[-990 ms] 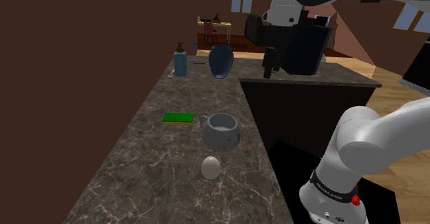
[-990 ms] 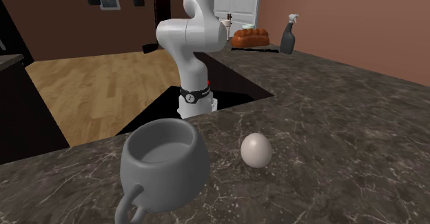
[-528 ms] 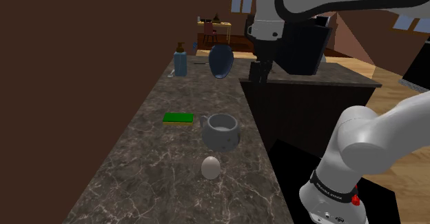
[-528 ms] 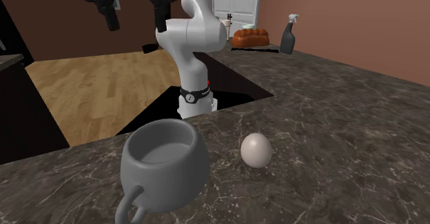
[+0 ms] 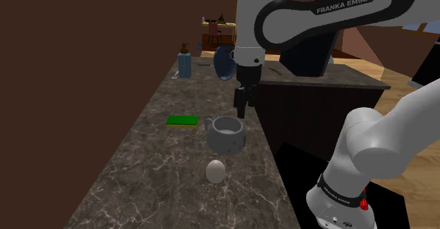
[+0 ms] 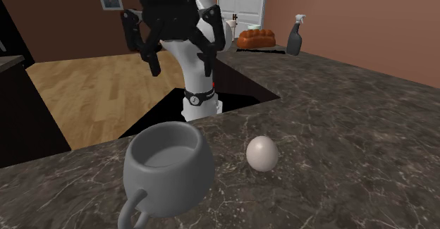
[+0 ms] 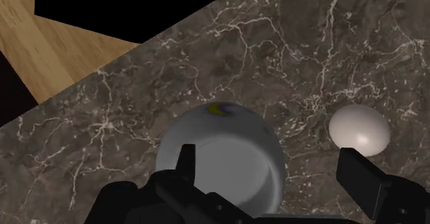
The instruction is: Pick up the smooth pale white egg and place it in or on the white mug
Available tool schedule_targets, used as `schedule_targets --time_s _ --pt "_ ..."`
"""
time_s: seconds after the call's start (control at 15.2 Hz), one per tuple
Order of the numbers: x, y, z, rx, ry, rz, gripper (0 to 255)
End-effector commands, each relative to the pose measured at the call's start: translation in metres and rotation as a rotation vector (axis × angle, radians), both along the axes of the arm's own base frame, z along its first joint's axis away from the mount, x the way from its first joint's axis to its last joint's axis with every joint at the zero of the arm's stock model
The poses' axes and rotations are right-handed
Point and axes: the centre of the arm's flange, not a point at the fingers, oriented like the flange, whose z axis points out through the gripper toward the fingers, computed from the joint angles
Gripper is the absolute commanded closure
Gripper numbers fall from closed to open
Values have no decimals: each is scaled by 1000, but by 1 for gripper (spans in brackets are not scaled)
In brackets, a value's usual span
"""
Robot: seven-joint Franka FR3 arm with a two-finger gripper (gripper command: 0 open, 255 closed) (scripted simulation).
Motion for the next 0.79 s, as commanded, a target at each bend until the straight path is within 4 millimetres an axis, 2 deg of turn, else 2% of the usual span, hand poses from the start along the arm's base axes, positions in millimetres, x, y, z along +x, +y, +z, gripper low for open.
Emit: schedule_targets --time_s 0.0,0.73 --pt "6 22 -16 9 13 16 0" --pt "29 135 -103 55 90 108 0"
